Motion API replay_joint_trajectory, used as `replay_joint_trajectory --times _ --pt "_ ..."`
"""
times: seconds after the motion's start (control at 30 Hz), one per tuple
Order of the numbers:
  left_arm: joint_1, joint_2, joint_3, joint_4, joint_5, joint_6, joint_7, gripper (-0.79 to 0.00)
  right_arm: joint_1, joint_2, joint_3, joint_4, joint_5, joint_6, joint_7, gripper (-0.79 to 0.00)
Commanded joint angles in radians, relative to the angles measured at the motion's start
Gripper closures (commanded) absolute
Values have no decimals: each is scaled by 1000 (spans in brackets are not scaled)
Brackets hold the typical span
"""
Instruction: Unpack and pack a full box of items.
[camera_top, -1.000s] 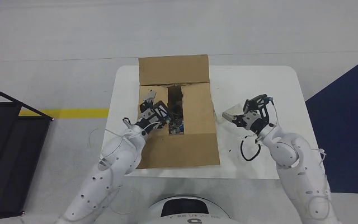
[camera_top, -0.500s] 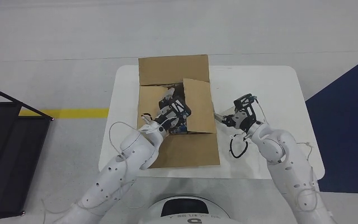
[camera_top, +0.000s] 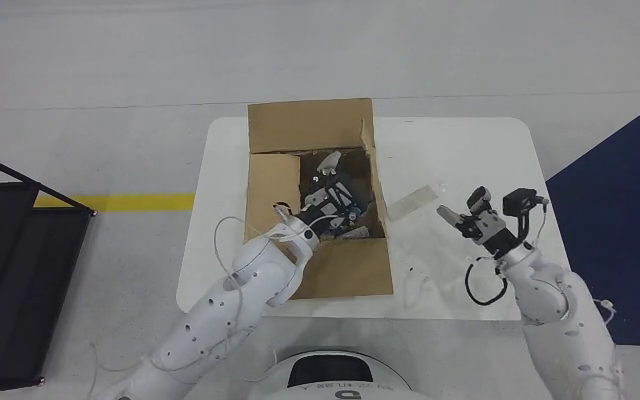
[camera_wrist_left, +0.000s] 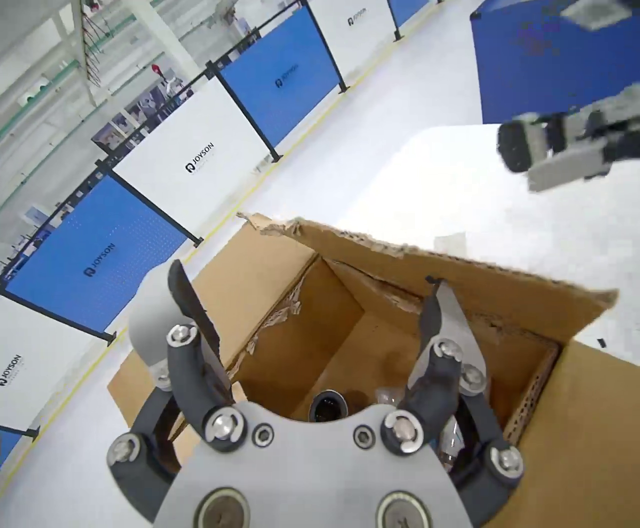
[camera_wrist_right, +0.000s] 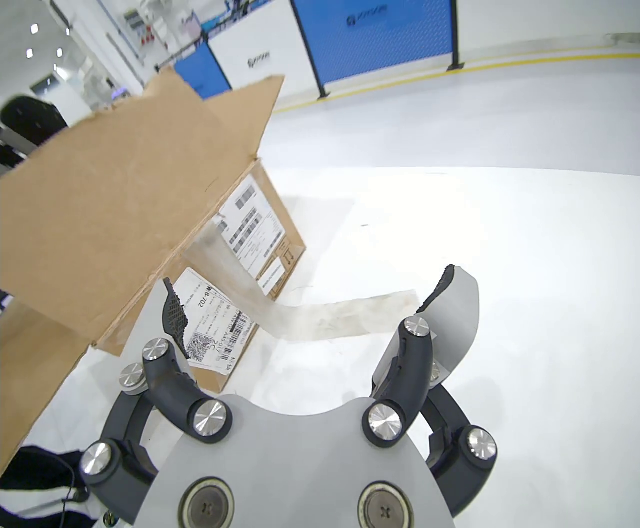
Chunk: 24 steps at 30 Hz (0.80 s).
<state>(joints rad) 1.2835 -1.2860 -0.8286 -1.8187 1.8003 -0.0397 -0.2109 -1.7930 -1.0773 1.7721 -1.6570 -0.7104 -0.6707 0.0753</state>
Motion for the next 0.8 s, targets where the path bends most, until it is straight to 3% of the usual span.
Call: replay_joint_trajectory --times 0.0,0.2,0.5,0.63,0.77 --pt "-27 -14 42 40 10 22 -6 -785 -69 2 83 12 46 -65 -62 -785" --pt "-90 -52 122 130 13 59 -19 -785 -172 0 167 -6 60 -119 -124 -785" --pt "-117 -73 102 160 -5 79 -45 -785 -153 -1 154 -58 48 -78 -67 -785" --pt "-133 -82 131 209 67 39 -123 -785 -160 -3 152 -88 38 -59 -57 -785" --pt "-143 -96 151 256 70 48 -117 -785 -166 -5 149 -91 34 -49 -50 -785"
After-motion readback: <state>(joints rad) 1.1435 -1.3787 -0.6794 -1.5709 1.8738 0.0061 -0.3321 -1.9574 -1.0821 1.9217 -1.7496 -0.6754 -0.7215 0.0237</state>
